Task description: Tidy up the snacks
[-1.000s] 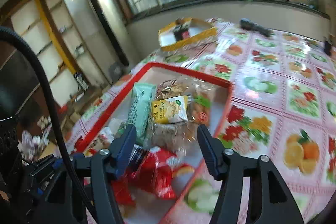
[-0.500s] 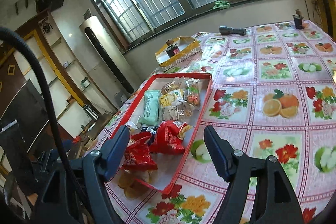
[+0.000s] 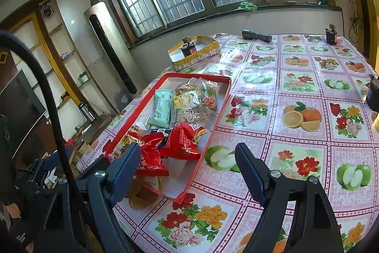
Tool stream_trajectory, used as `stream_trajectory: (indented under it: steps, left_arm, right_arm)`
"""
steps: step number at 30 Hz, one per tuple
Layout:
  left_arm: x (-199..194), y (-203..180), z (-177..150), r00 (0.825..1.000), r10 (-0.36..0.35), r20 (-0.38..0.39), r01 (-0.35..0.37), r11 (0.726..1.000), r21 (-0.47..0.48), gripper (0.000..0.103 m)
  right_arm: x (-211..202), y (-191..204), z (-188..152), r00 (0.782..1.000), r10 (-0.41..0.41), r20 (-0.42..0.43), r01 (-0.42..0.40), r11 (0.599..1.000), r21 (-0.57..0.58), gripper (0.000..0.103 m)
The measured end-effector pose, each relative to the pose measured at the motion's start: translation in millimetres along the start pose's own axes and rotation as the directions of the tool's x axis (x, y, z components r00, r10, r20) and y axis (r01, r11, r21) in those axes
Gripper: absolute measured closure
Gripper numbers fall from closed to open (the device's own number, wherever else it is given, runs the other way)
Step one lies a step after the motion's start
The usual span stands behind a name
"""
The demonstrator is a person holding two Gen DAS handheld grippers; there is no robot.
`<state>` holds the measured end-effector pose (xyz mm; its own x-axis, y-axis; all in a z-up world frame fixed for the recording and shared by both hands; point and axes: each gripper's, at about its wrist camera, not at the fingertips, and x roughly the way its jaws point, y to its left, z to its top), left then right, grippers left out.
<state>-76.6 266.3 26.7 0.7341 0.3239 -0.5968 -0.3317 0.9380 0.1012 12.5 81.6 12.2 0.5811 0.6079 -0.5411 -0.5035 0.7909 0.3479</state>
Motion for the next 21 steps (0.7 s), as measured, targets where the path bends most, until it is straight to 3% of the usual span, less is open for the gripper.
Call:
stream_trajectory:
  steps: [21]
  left_arm:
    - [24,2,-4,0.998,0.004,-0.058,-0.005,1.000,-0.004,0.000]
  right_arm:
    - [11,4,-5,1.000,-0.019,-0.010,0.018,0.999,-0.040,0.021]
